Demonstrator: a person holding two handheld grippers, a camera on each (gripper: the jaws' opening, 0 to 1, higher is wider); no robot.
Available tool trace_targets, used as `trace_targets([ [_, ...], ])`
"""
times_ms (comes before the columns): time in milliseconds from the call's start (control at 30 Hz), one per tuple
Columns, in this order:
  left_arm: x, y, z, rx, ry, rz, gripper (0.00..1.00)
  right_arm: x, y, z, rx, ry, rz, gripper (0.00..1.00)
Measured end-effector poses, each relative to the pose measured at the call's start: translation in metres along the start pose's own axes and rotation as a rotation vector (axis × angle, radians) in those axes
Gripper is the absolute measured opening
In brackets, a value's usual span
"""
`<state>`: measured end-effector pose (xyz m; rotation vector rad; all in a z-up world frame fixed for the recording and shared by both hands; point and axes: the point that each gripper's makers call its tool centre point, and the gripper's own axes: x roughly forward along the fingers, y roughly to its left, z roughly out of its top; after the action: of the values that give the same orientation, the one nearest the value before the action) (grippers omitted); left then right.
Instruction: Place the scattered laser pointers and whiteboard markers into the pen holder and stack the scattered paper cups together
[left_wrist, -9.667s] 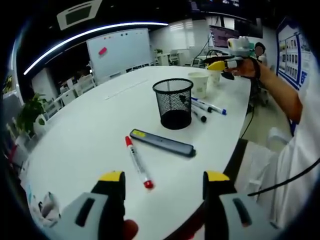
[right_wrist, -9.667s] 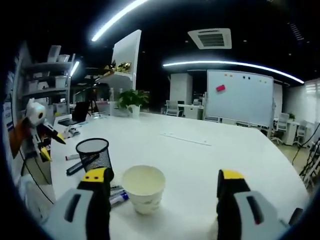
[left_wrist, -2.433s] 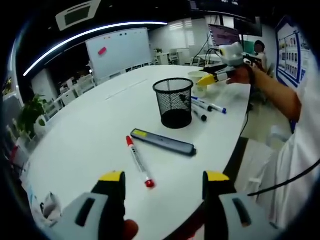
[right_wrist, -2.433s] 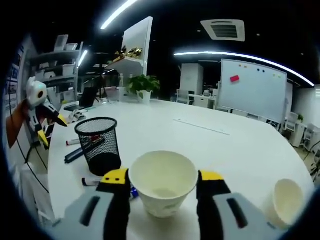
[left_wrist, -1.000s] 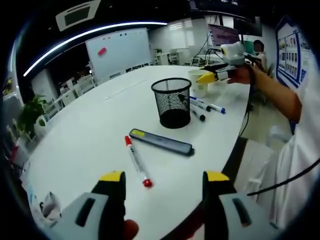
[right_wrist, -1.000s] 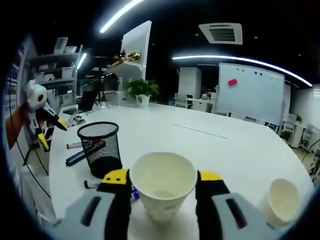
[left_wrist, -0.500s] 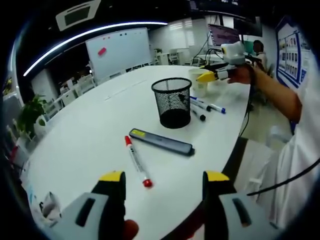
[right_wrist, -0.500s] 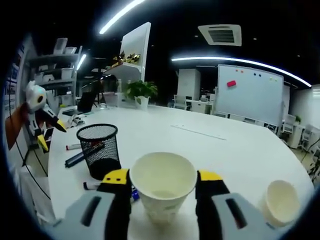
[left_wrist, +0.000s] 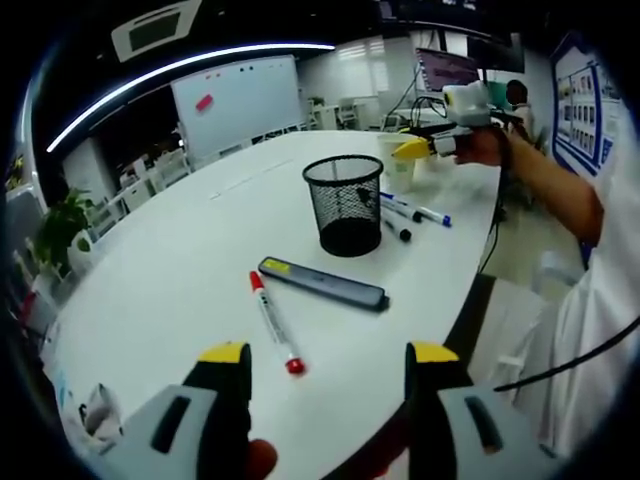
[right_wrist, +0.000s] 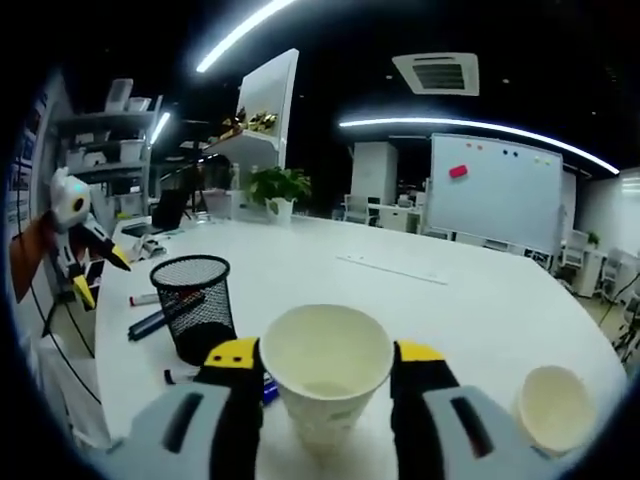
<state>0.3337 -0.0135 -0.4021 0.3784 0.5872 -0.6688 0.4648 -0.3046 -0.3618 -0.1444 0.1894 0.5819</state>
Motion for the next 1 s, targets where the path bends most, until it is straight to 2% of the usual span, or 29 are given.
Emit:
trace_targets([
  [1000,-0.002,-0.006,0.003,0.011,-0.002,-0.004,0.62,-0.009,-0.012,0.024,0.003,-0.07,-0.038,0.5],
])
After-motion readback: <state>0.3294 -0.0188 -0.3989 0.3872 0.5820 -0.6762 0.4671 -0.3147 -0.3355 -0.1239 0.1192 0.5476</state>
